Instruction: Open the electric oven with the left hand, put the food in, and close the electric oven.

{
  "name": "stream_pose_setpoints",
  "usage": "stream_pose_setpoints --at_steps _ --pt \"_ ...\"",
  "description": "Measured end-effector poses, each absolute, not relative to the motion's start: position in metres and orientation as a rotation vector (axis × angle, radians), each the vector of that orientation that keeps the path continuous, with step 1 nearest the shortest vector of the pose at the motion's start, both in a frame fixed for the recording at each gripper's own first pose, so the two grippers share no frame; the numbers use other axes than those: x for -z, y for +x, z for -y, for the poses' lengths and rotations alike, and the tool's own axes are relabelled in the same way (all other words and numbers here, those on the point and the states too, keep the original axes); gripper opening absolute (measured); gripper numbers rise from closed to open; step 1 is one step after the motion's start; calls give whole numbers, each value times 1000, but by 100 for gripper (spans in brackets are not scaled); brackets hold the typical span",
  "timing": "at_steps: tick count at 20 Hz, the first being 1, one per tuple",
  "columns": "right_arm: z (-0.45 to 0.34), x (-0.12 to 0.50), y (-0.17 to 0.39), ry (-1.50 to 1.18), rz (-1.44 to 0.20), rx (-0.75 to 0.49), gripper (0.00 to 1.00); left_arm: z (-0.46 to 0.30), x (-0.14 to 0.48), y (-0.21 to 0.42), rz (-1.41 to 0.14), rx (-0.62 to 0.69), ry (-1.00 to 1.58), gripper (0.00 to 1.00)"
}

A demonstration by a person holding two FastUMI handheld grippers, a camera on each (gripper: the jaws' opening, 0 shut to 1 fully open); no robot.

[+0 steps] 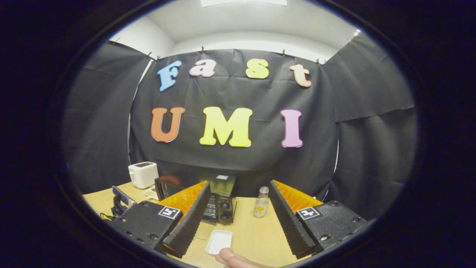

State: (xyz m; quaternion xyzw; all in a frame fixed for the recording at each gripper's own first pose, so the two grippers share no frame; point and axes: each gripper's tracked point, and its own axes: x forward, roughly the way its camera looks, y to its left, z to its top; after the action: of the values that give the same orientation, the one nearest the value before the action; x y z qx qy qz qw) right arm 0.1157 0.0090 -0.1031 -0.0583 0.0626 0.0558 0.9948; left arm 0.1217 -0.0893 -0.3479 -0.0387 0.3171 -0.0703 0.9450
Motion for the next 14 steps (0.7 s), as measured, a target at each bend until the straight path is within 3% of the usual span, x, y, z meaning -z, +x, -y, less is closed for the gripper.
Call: stream_pose_setpoints --at_steps 4,14 --pt "19 82 103 -120 -99 -82 99 108 356 136 -661 156 -49 95" --pt "84 98 84 -126 -130 -8 98 105 377 164 -731 111 14 96"
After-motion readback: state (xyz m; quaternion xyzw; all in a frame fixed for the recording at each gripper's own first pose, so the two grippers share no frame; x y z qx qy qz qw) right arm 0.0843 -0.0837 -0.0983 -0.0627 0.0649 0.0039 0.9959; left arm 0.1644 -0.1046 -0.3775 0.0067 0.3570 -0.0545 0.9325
